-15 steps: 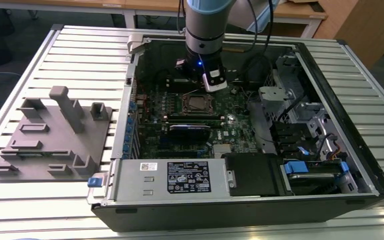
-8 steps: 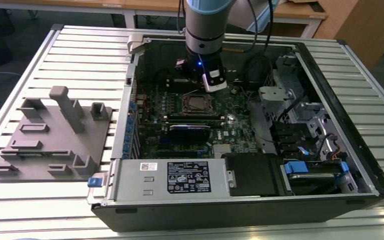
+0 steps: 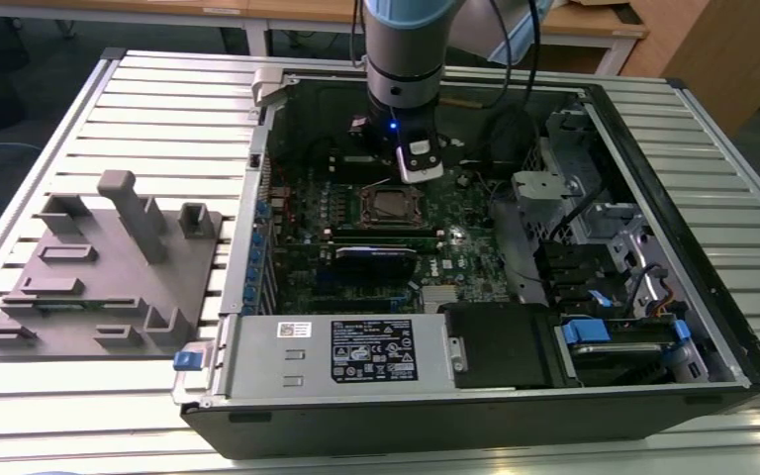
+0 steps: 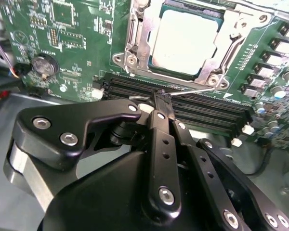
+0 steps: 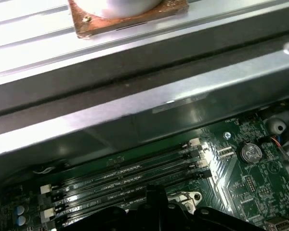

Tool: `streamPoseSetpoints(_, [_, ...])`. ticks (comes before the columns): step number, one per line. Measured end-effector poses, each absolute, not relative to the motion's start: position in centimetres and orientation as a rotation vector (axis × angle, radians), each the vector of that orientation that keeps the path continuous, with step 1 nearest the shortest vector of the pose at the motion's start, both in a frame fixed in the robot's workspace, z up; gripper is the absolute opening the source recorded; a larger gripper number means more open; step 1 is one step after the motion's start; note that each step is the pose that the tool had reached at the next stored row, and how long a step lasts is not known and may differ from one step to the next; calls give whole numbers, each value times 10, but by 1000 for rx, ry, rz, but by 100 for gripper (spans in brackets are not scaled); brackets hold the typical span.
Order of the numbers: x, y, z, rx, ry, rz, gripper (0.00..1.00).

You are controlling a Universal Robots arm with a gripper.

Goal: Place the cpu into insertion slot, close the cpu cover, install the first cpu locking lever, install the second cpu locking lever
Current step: 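Install the first cpu locking lever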

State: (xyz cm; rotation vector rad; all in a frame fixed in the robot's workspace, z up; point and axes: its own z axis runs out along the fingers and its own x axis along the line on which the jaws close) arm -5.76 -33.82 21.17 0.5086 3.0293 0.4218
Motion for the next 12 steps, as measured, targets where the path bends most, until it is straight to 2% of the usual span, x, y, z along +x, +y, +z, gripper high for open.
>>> streamPoseSetpoints(12, [-58, -338, 211, 598, 3005, 419, 11])
